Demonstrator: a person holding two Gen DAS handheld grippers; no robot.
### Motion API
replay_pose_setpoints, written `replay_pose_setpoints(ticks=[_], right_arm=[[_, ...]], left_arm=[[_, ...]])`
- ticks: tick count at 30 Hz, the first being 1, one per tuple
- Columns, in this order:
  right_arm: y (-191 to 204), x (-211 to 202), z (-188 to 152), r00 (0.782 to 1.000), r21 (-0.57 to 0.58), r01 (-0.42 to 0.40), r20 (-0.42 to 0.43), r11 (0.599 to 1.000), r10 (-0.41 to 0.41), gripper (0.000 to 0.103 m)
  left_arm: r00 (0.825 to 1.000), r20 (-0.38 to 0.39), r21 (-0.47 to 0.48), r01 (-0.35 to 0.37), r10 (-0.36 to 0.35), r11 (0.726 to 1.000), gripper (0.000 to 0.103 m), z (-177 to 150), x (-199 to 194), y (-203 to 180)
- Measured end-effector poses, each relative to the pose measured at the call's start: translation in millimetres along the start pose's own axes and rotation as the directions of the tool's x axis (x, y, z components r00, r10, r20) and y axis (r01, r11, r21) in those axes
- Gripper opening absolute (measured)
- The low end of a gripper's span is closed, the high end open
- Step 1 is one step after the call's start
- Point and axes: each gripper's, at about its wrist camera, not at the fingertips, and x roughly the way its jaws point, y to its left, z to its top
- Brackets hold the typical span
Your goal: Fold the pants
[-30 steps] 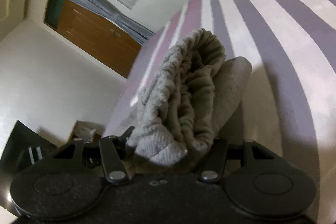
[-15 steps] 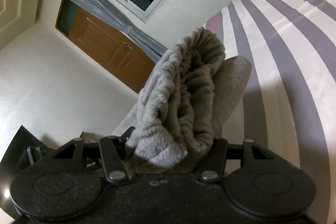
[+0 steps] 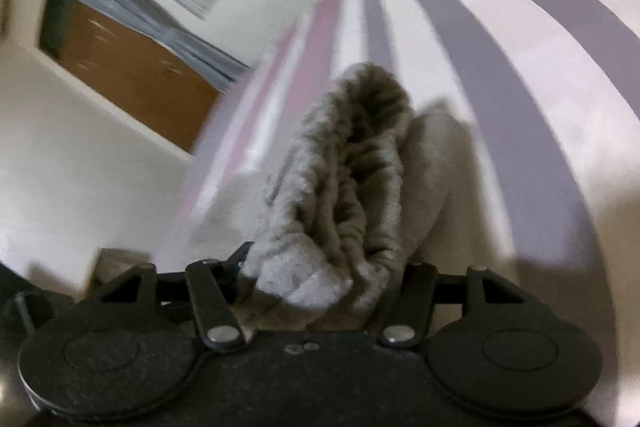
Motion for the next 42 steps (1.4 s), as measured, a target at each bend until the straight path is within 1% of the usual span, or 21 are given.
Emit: replay_pose_setpoints(ticks=[2, 3, 5, 7, 9, 11, 13, 15, 17, 21, 23, 25, 26, 28, 29, 30, 32, 34, 36, 38, 42], right_arm=[[-14, 1, -9, 1.0, 0.016, 0.031, 0.003, 0.999, -0.031, 0.065], [-17, 0, -12, 0.999, 0.024, 0.034, 0.007, 0.999, -0.034, 0.067], [-18, -4, -14, 0.999, 0.019, 0.046, 0.02, 0.999, -0.046, 0.071], [-13, -12, -13, 0.996, 0.01, 0.079, 0.041, 0.997, -0.079, 0.074], [-9, -21, -12, 0.992, -0.007, 0.115, 0.06, 0.993, -0.114, 0.074], [4, -32, -14, 0.978, -0.072, 0.193, 0.098, 0.979, -0.186, 0.071], [23, -44, -14, 0.96, -0.153, 0.251, 0.163, 0.956, -0.226, 0.06], [43, -52, -14, 0.956, -0.217, 0.255, 0.201, 0.942, -0.213, 0.056], [65, -50, -16, 0.953, -0.292, 0.265, 0.225, 0.919, -0.204, 0.051], [94, -36, -27, 0.953, -0.413, 0.281, 0.223, 0.867, -0.202, 0.044], [95, -27, -32, 0.954, -0.442, 0.289, 0.208, 0.849, -0.217, 0.044], [86, -15, -34, 0.942, -0.445, 0.336, 0.18, 0.83, -0.284, 0.043], [77, -9, -36, 0.936, -0.444, 0.352, 0.169, 0.824, -0.309, 0.043], [58, 0, -41, 0.925, -0.441, 0.378, 0.148, 0.814, -0.349, 0.041], [53, 1, -43, 0.925, -0.446, 0.379, 0.15, 0.811, -0.35, 0.041], [51, 1, -44, 0.925, -0.452, 0.379, 0.156, 0.807, -0.347, 0.041], [54, 0, -47, 0.922, -0.454, 0.385, 0.16, 0.803, -0.352, 0.042], [53, 1, -50, 0.922, -0.449, 0.385, 0.162, 0.806, -0.351, 0.042], [52, -1, -49, 0.925, -0.428, 0.38, 0.16, 0.82, -0.345, 0.042], [55, -8, -52, 0.928, -0.405, 0.374, 0.154, 0.834, -0.341, 0.042], [57, -14, -46, 0.932, -0.385, 0.362, 0.149, 0.849, -0.33, 0.042]], left_arm=[[1.0, -0.015, -0.039, 0.0, 0.0, 0.999, 0.065, -10, 6, 8], [1.0, -0.014, -0.057, 0.0, 0.0, 0.998, 0.067, -13, 6, 11], [1.0, -0.016, -0.043, -0.007, 0.007, 0.999, 0.069, -14, 4, 9], [0.999, -0.007, -0.023, -0.034, 0.034, 0.999, 0.069, -13, -3, 6], [0.997, 0.034, -0.009, -0.063, 0.063, 0.998, 0.069, -13, -20, 3], [0.995, 0.071, 0.002, -0.068, 0.068, 0.998, 0.069, -13, -35, 3], [0.994, 0.095, 0.014, -0.054, 0.052, 0.998, 0.069, -11, -48, 3], [0.994, 0.103, 0.022, -0.047, 0.044, 0.999, 0.069, -8, -55, -2], [0.993, 0.099, 0.029, -0.067, 0.064, 0.997, 0.069, -8, -55, -6], [0.992, 0.092, 0.023, -0.083, 0.08, 0.996, 0.069, -16, -53, -13], [0.99, 0.101, 0.059, -0.103, 0.097, 0.993, 0.069, -22, -54, -20], [0.99, 0.093, 0.09, -0.117, 0.109, 0.989, 0.069, -27, -52, -23], [0.99, 0.083, 0.101, -0.122, 0.114, 0.987, 0.069, -29, -50, -23], [0.992, 0.028, 0.109, -0.129, 0.127, 0.986, 0.069, -34, -40, -21], [0.993, 0.018, 0.105, -0.121, 0.119, 0.987, 0.074, -36, -36, -18], [0.993, 0.016, 0.089, -0.117, 0.116, 0.989, 0.075, -38, -34, -14], [0.995, 0.0, 0.016, -0.097, 0.097, 0.995, 0.08, -38, -31, -4], [0.995, -0.008, -0.005, -0.096, 0.096, 0.995, 0.081, -36, -29, -1], [0.994, 0.003, 0.01, -0.108, 0.108, 0.994, 0.081, -35, -34, -5], [0.992, 0.047, 0.038, -0.122, 0.12, 0.992, 0.081, -38, -46, -11], [0.987, 0.127, 0.107, -0.109, 0.096, 0.988, 0.081, -39, -75, -27]])
